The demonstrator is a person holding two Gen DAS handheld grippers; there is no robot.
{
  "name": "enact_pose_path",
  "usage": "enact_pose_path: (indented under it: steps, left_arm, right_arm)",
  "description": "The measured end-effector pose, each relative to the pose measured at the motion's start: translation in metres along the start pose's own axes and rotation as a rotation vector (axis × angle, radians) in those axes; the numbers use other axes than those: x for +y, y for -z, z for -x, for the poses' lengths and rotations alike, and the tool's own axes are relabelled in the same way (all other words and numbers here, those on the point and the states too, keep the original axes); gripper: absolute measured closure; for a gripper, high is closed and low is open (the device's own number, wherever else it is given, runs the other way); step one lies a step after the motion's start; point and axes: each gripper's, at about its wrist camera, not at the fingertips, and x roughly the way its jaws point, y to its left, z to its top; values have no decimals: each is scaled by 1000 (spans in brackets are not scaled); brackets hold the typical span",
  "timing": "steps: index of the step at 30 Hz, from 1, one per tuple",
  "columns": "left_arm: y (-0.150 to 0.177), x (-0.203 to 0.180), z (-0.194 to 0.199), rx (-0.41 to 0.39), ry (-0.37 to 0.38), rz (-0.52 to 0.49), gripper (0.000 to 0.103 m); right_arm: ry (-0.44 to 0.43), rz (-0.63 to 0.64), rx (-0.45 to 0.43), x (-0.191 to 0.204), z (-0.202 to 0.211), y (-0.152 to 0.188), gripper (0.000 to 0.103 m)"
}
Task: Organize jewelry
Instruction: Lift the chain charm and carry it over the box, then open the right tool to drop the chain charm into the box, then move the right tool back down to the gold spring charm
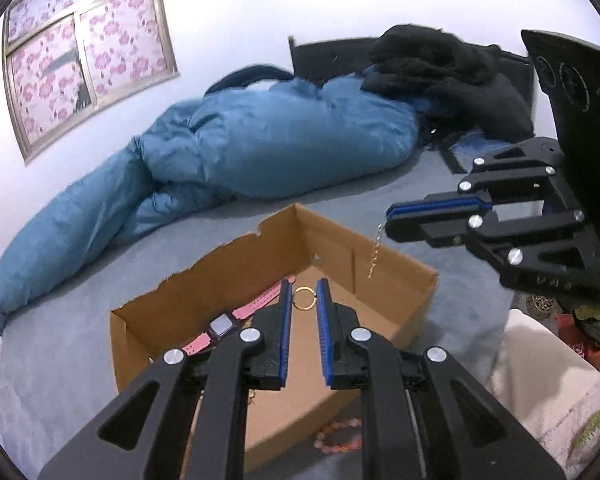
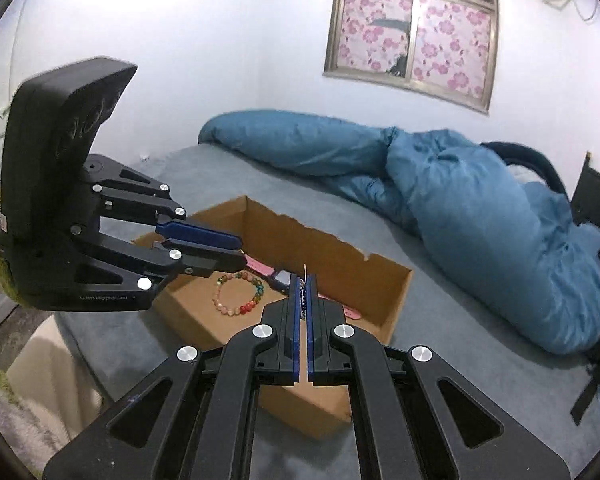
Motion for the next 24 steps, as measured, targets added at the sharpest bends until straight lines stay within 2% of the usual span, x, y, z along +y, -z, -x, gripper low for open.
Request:
enact_pose_path:
  steps: [9, 12, 13, 14, 16, 21, 24]
  left_arm:
    - [9, 35, -75, 166, 17, 64, 91]
    - [11, 38, -92, 205, -4, 57, 91]
    - [11, 39, -95, 216, 0, 57, 91]
    - [11, 39, -98, 229, 3, 57, 87]
    - [13, 37, -101, 242, -5, 52, 70]
    - [10, 38, -100, 228, -12, 60, 61]
    - [9, 39, -94, 216, -18, 72, 61]
  right_arm:
    - [-35, -66, 149, -22, -73, 6, 102]
    - [-30, -68, 188, -24, -89, 11, 99]
    - [-26, -66, 195, -24, -93, 12, 96]
    - [-24, -67, 203, -25, -95, 14, 90]
    - [-19, -75, 209, -26, -101, 16, 83]
    - [-17, -116, 200, -32, -95, 22, 78]
    - [-12, -133, 184, -35, -87, 22, 75]
